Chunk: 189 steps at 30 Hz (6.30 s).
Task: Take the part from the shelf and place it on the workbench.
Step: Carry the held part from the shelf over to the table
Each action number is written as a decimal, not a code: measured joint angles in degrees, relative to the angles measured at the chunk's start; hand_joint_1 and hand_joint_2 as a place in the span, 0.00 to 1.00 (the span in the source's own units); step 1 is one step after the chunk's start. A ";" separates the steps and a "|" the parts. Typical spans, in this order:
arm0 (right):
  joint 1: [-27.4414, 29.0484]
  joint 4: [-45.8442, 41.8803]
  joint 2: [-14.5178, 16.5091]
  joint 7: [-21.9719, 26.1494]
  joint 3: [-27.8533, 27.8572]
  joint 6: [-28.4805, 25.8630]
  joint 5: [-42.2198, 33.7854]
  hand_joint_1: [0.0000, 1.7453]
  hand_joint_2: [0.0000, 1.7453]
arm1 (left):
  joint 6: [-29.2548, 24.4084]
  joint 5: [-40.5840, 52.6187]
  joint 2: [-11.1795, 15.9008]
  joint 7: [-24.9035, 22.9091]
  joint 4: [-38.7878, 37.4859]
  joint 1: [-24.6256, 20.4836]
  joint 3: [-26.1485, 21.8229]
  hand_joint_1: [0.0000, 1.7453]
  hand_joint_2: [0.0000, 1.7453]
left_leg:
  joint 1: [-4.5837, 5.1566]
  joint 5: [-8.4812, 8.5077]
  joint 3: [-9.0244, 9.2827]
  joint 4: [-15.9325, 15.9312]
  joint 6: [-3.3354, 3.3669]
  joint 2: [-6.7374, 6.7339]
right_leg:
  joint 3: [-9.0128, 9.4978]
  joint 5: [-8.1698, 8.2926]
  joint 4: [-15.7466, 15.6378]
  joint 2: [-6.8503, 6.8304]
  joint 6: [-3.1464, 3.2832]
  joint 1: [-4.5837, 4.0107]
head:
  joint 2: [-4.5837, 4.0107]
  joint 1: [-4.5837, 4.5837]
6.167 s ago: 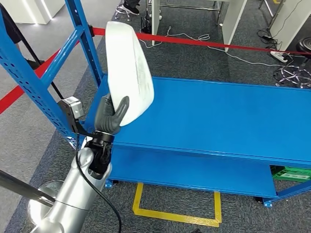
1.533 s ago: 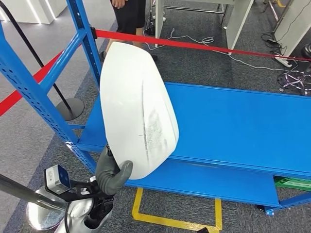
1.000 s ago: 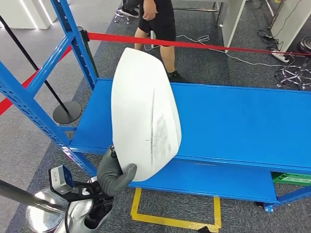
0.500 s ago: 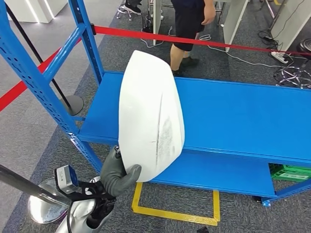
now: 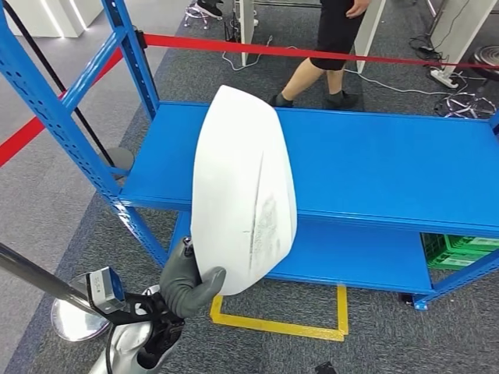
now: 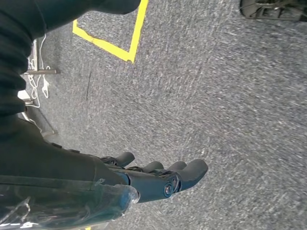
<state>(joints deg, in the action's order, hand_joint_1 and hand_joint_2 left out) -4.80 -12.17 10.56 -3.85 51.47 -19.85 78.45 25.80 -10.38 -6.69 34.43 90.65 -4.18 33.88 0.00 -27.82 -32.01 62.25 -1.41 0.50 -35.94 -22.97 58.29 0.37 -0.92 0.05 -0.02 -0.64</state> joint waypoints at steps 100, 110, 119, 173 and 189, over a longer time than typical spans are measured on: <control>-0.75 0.07 0.03 6.22 -0.18 4.22 -1.31 0.00 1.00 | 1.71 -1.75 -0.13 3.38 -0.13 1.48 -3.27 0.94 1.00 | 0.22 3.99 -0.23 -7.42 2.08 -0.45 | 2.09 -7.15 4.49 -0.22 -1.56 -0.42 | 0.00 -0.20; -0.46 0.07 0.06 7.97 1.27 5.42 -2.87 0.00 1.00 | -7.00 -2.72 -1.37 -0.62 -0.42 2.50 -4.89 0.94 1.00 | 0.65 4.27 -1.23 -6.24 1.18 -0.28 | 4.75 -3.70 -0.37 0.06 -1.63 0.01 | 0.00 -0.25; -0.18 0.07 0.04 5.26 1.89 4.38 -2.98 0.00 1.00 | -10.17 3.69 -1.08 4.34 -0.42 2.17 -4.74 0.94 1.00 | 0.33 -3.32 -8.91 9.90 -0.66 -0.35 | 3.45 -2.54 -0.36 1.03 0.47 0.19 | 0.00 0.27; -0.19 0.04 -0.31 4.75 3.88 4.80 -4.11 0.00 1.00 | -8.61 -0.96 -2.85 3.99 0.15 2.08 -4.25 0.94 1.00 | 0.47 1.99 -0.02 -5.27 0.58 -6.90 | 1.81 -1.96 0.55 -2.76 -0.96 -0.07 | 0.00 -1.21; 0.59 -0.30 -2.78 4.29 4.21 3.80 -3.88 0.00 1.00 | -7.31 -3.41 -4.43 3.80 -0.84 -0.09 -2.93 0.94 1.00 | -0.78 1.85 -0.63 -4.58 1.01 2.59 | -0.62 -0.23 0.57 7.38 -2.28 0.89 | 0.00 -0.70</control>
<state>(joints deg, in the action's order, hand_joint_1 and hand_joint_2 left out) -4.21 -12.47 7.78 0.44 55.68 -16.04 74.57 18.49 -13.79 -11.12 38.23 89.81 -4.28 30.94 -0.78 -25.97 -32.64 57.67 -0.40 3.08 -36.56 -23.20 58.86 7.76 -3.20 0.94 -0.02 -1.34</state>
